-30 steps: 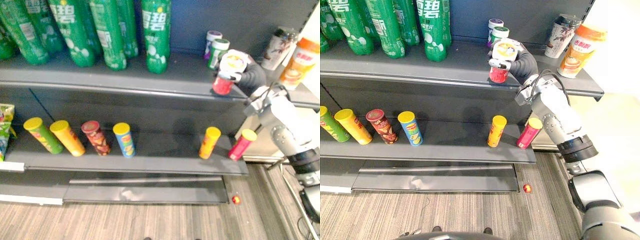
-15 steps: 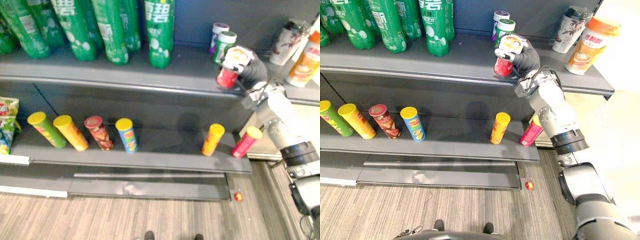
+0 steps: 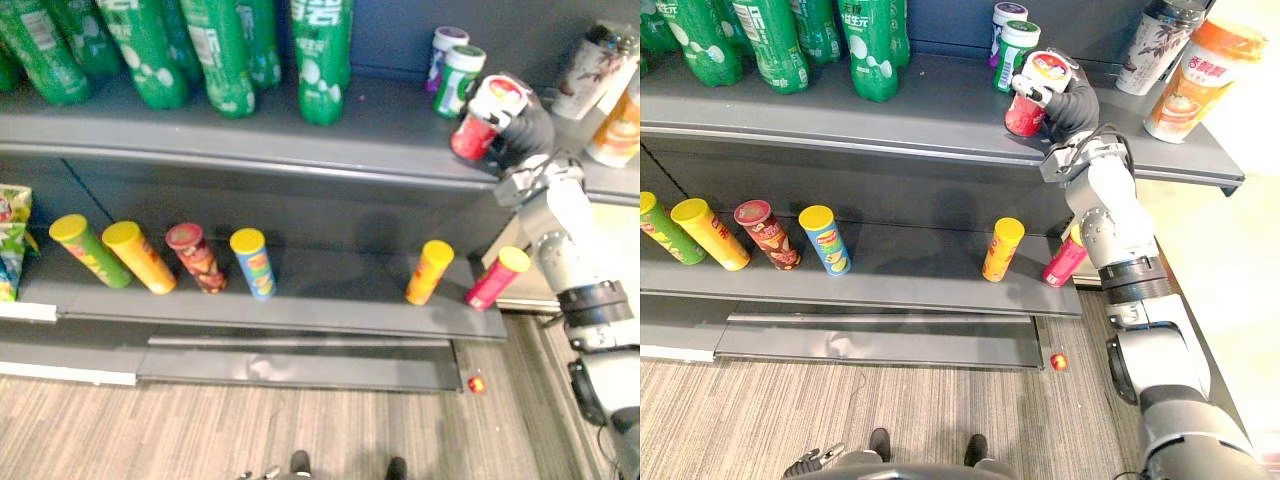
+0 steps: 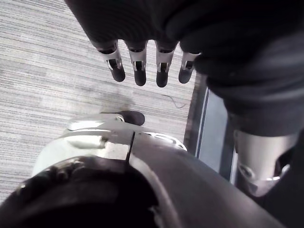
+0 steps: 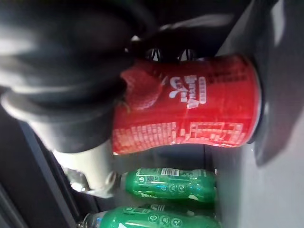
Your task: Put the gum and the chips on the shelf.
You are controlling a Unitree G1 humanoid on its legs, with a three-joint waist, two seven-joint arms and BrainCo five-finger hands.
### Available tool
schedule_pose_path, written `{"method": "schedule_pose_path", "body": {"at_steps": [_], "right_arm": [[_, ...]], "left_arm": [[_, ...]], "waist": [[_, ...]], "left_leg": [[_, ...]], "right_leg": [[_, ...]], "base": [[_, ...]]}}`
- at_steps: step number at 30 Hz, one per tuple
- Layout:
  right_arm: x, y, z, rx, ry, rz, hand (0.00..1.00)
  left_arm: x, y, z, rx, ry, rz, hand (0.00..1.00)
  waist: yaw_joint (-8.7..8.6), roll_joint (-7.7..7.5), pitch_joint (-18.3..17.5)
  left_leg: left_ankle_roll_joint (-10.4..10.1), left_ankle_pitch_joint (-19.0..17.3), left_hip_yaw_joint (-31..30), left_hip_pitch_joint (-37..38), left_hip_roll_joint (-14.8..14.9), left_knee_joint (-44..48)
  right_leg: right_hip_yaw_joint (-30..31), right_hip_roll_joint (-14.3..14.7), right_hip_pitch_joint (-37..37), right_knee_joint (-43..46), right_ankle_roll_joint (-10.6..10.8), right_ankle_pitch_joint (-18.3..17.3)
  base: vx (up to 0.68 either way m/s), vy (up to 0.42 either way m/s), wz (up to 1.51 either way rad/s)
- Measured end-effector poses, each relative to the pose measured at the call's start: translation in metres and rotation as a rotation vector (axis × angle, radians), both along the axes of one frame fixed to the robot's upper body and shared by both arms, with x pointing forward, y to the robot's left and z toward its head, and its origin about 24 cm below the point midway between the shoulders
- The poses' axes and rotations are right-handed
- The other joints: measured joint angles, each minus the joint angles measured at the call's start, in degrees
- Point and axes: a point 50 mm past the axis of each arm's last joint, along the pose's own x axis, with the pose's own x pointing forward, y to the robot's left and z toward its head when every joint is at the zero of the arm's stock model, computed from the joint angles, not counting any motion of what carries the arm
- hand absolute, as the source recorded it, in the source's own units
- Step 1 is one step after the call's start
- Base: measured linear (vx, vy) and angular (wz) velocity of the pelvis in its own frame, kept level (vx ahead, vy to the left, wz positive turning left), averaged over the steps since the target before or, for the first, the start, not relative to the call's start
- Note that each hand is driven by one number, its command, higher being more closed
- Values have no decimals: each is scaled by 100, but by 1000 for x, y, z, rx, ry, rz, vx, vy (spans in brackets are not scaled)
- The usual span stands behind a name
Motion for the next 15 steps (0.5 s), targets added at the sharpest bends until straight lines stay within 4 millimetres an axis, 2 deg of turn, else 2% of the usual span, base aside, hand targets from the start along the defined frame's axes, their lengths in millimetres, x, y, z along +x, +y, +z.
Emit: {"method": "schedule_pose_path", "body": {"at_steps": [15], "right_arm": [[1,-1,3,19,-27,-36,0]], "left_arm": [[3,1,1,5,-18,20,0]], "waist": [[25,-38,88]], "left_leg": [[-15,-75,88,14,-13,0]], "right_leg": [[61,-16,14,2,7,-5]], "base": [[0,0,-1]]}}
